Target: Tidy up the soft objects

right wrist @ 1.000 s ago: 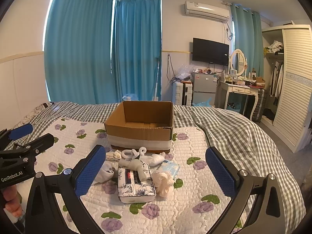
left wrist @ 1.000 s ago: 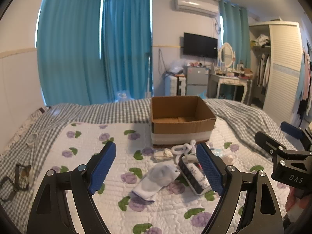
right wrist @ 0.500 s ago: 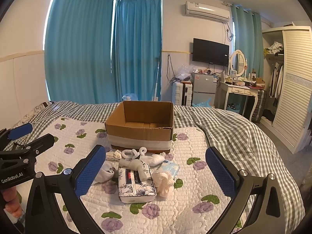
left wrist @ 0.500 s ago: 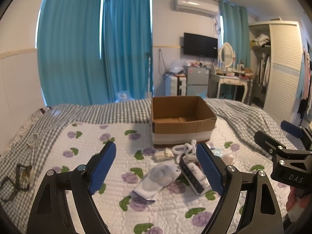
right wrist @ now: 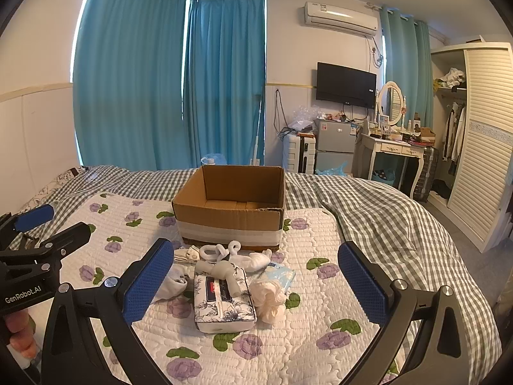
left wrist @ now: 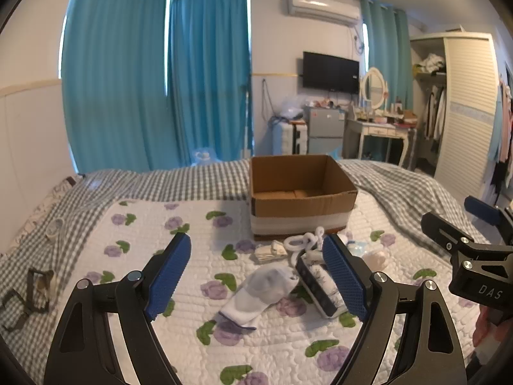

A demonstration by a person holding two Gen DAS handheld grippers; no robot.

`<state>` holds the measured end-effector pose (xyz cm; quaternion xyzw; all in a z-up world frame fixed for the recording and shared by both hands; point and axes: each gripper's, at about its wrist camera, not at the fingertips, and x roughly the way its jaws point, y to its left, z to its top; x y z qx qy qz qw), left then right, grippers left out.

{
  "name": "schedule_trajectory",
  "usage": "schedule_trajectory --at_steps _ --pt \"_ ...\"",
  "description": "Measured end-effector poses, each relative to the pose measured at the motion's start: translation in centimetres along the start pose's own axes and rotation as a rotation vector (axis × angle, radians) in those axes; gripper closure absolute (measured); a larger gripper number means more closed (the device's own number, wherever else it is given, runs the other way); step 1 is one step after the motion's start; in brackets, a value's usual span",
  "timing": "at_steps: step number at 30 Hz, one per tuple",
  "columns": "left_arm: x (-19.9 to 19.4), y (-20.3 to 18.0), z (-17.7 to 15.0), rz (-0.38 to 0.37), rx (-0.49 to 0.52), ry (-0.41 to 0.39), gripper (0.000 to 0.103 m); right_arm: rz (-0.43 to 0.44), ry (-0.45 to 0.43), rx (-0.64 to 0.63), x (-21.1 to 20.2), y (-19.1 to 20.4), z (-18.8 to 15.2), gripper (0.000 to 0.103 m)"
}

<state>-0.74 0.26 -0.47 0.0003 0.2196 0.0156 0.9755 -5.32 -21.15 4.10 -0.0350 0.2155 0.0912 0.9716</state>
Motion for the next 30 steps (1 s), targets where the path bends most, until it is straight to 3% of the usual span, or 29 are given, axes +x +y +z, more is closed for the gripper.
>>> schedule_trajectory --at_steps 30 --pt "0.11 0.75 0.18 -0.003 0.003 -0.002 0.017 0.004 0.001 -0.013 0.05 0.36 0.14 0.000"
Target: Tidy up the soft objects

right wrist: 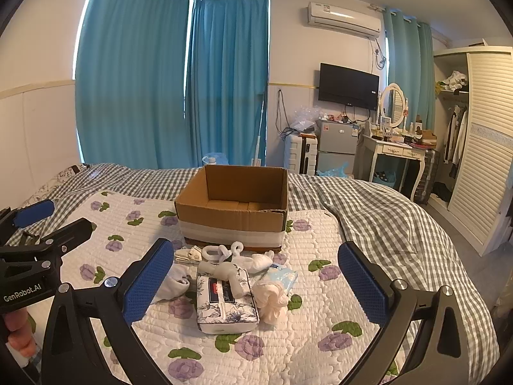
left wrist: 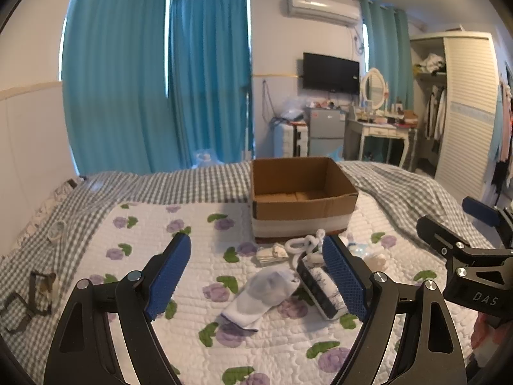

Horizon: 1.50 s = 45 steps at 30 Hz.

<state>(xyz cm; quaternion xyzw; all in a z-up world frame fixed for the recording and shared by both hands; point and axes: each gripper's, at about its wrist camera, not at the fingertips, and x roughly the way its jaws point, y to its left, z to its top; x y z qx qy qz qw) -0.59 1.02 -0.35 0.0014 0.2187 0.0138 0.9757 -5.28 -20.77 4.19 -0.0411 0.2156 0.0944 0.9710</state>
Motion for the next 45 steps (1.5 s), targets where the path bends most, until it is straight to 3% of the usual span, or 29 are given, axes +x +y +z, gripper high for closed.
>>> schedule_trajectory --at_steps 11,15,20,25,29,34,40,42,45 --pt "0.2 -0.4 0.2 0.009 -0.005 -0.004 0.017 0.000 0.015 -0.006 0.9 0.0 -0.3 0.000" --pt "1.5 0.1 -0.1 0.037 -0.007 0.019 0.017 -0.006 0.070 0.002 2.5 -1.2 -0.3 0.000" --pt "5.8 0.8 -2.2 0.041 -0.045 0.130 0.017 -0.020 0.205 0.067 6.5 -3.1 -2.3 0.000" --pt "10.4 -0.1 -5.1 0.009 -0.023 0.253 0.018 -0.031 0.313 0.043 10.7 -3.3 -4.5 0.006" --pt "13.2 -0.9 -6.7 -0.010 -0.005 0.312 0.018 -0.006 0.349 0.003 13.2 -2.4 -4.7 0.008" --pt "16.3 -1.1 -7.9 -0.044 -0.017 0.368 0.019 -0.028 0.395 0.032 15.7 -2.8 -5.4 0.027" --pt "18.1 -1.5 -9.3 -0.061 0.017 0.402 0.021 -0.024 0.405 0.118 16.2 -4.0 -5.9 0.067" --pt "17.8 -1.5 -9.2 -0.067 0.025 0.389 0.030 -0.006 0.394 0.123 15.9 -3.9 -5.9 0.079" --pt "17.0 -1.8 -9.2 -0.073 0.052 0.374 0.042 0.017 0.377 0.117 15.4 -3.5 -5.8 0.085"
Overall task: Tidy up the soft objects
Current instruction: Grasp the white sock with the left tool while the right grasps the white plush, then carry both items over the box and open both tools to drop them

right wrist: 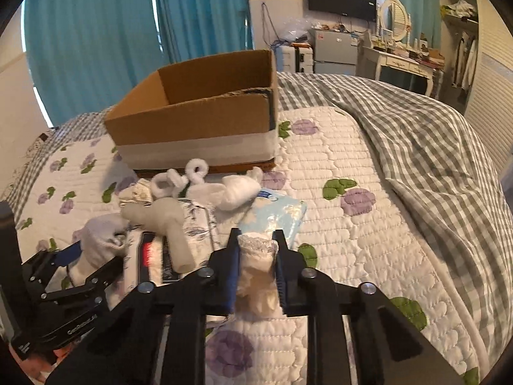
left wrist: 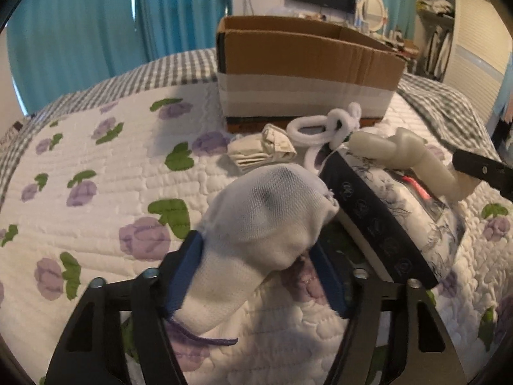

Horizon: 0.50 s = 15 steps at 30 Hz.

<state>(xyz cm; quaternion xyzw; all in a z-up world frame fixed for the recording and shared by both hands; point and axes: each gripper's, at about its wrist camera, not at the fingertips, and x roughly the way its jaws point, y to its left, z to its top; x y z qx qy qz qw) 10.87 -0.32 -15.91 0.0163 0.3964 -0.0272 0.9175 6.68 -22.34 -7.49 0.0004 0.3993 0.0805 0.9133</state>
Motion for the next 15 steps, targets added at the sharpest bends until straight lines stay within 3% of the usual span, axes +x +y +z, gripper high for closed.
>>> schedule_trajectory --at_steps 5,15 --pt "-1.7 0.3 0.0 -0.019 0.011 -0.017 0.053 0.027 -0.039 0.020 -2.0 0.0 -0.6 0.089" --pt "-8.1 0.4 1.0 -0.039 0.003 -0.109 0.055 0.080 -0.166 -0.015 -9.2 1.8 0.6 0.089"
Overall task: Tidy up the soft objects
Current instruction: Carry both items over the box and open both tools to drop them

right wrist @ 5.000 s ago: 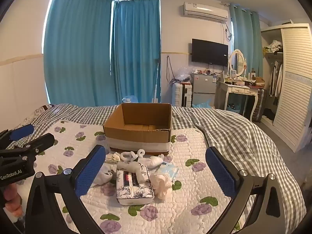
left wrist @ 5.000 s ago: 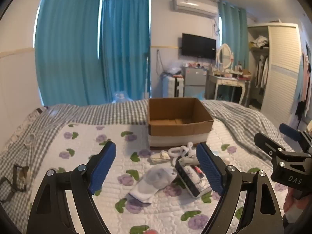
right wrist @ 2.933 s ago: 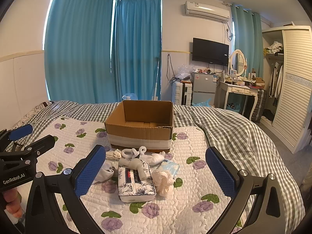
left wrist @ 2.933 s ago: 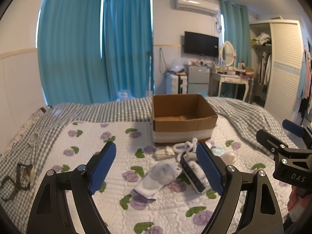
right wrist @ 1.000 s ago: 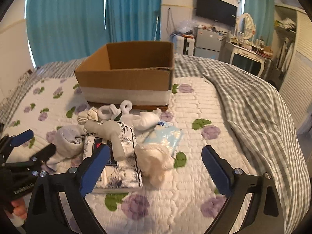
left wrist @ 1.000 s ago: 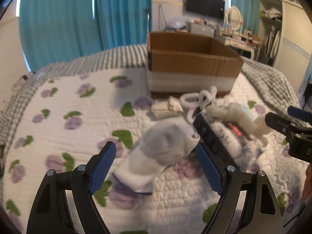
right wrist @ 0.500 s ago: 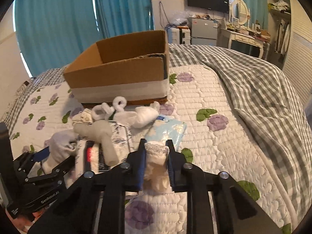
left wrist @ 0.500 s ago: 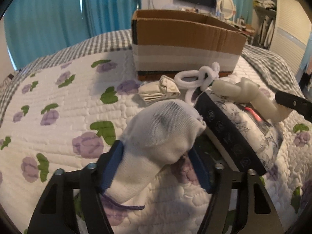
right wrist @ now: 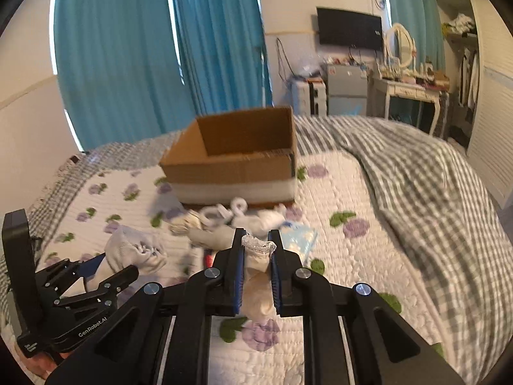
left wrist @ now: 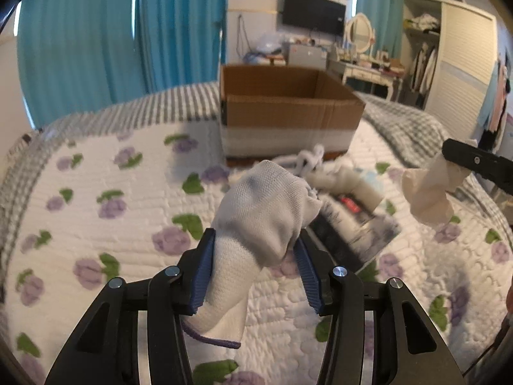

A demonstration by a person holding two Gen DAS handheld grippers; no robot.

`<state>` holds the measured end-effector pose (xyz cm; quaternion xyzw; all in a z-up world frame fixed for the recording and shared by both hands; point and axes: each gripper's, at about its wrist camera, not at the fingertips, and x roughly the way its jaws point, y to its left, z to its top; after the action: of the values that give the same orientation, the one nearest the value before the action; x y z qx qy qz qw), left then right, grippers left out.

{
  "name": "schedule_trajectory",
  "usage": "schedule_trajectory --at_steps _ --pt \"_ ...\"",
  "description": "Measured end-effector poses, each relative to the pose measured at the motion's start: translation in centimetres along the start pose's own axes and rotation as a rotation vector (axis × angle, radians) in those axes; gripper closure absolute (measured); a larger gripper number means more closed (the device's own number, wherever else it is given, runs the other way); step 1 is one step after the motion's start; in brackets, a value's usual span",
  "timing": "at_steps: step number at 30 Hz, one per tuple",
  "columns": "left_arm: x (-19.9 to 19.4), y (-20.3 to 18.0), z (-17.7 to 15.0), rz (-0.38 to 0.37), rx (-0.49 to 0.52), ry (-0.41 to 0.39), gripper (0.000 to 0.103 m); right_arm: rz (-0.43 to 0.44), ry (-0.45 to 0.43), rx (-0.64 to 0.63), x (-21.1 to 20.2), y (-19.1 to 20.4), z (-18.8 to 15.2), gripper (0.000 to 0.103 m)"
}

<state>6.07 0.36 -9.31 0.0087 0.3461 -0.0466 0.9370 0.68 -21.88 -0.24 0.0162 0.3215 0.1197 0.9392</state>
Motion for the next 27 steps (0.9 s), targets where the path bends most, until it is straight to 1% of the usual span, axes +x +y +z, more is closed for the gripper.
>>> schedule_trajectory --at_steps 2,5,8,10,13,16,18,20,21,22,24,26,27 --pt "-1.4 -0.2 0.9 0.008 0.021 -0.032 0.055 0.003 -0.032 -0.013 -1.2 0.4 1.0 0.089" --pt "-3.1 0.1 2.6 -0.014 0.015 -0.069 0.055 0.030 -0.071 -0.020 -2.5 0.8 2.7 0.089" --pt "-4.5 -0.2 4.9 0.017 0.033 -0.107 0.055 0.078 -0.115 -0.035 -3.5 1.3 5.2 0.089" --pt "-5.2 -0.5 6.9 0.020 0.046 -0.147 0.055 0.100 -0.158 -0.070 -4.4 2.0 7.4 0.089" --pt "-5.4 -0.7 9.6 0.000 0.043 -0.183 0.055 0.114 -0.203 -0.120 -5.0 2.8 10.2 0.089" --pt "-4.5 -0.6 12.3 -0.022 0.026 -0.199 0.055 0.133 -0.239 -0.143 -4.1 3.1 13.2 0.089" --pt "-3.1 -0.6 14.2 -0.030 0.030 -0.206 0.055 0.142 -0.243 -0.151 -2.5 3.2 15.0 0.089" --pt "-1.4 -0.9 15.7 -0.011 0.048 -0.207 0.055 0.142 -0.233 -0.161 -0.1 3.2 16.5 0.089" --pt "0.1 -1.0 16.6 0.000 0.060 -0.200 0.055 0.141 -0.223 -0.166 1.3 3.2 17.0 0.089" --pt "0.8 -1.0 17.0 0.004 0.064 -0.194 0.055 0.143 -0.207 -0.169 3.1 3.1 17.4 0.089" --pt "3.9 -0.8 18.0 0.011 0.066 -0.166 0.055 0.155 -0.160 -0.156 7.2 2.6 18.1 0.089" --pt "6.3 -0.6 18.4 0.018 0.062 -0.138 0.055 0.147 -0.115 -0.136 11.0 1.8 18.1 0.089" --pt "8.1 -0.4 18.6 0.021 0.066 -0.123 0.055 0.145 -0.102 -0.131 12.1 1.5 18.1 0.089"
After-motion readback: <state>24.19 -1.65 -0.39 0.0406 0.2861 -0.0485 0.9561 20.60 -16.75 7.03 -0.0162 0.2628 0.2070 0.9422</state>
